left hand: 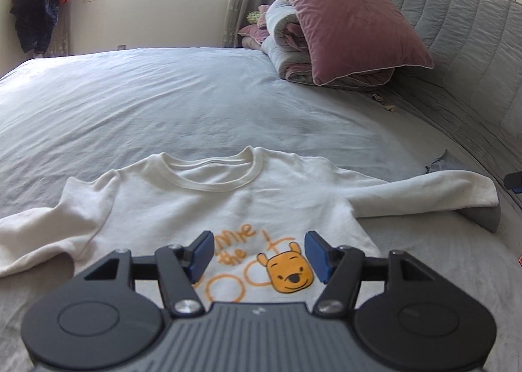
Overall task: Fold clothes
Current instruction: 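Move both open grippers back over the sweatshirt body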
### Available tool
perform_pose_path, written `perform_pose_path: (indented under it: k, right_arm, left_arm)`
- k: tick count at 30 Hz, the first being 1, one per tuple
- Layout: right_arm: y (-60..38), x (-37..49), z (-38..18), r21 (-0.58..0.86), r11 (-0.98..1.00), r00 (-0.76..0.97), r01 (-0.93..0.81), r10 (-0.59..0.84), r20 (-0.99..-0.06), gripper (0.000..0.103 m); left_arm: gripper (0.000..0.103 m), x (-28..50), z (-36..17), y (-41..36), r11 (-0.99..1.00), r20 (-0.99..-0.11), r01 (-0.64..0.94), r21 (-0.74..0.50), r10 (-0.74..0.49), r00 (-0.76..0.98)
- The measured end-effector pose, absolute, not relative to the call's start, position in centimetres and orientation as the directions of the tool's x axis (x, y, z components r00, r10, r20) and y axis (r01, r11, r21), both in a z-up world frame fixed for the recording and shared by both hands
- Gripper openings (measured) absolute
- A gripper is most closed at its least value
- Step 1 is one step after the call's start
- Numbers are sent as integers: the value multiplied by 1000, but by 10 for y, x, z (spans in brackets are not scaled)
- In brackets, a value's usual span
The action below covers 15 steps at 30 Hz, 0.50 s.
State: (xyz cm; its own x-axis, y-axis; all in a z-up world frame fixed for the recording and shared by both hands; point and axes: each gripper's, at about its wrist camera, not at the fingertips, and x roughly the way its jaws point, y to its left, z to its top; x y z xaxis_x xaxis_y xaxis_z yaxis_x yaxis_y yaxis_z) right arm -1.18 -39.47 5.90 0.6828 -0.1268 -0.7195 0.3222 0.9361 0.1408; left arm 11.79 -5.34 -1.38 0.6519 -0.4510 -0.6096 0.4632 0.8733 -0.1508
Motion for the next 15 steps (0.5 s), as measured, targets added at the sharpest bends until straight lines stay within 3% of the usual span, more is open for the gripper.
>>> perform_pose_path:
  k: [15]
  right_arm:
    - [-304,15,64,136,969,693,204,-44,-720,62]
  left_arm:
    - [78,104,-5,37,932,-624,317,-175,-354,697]
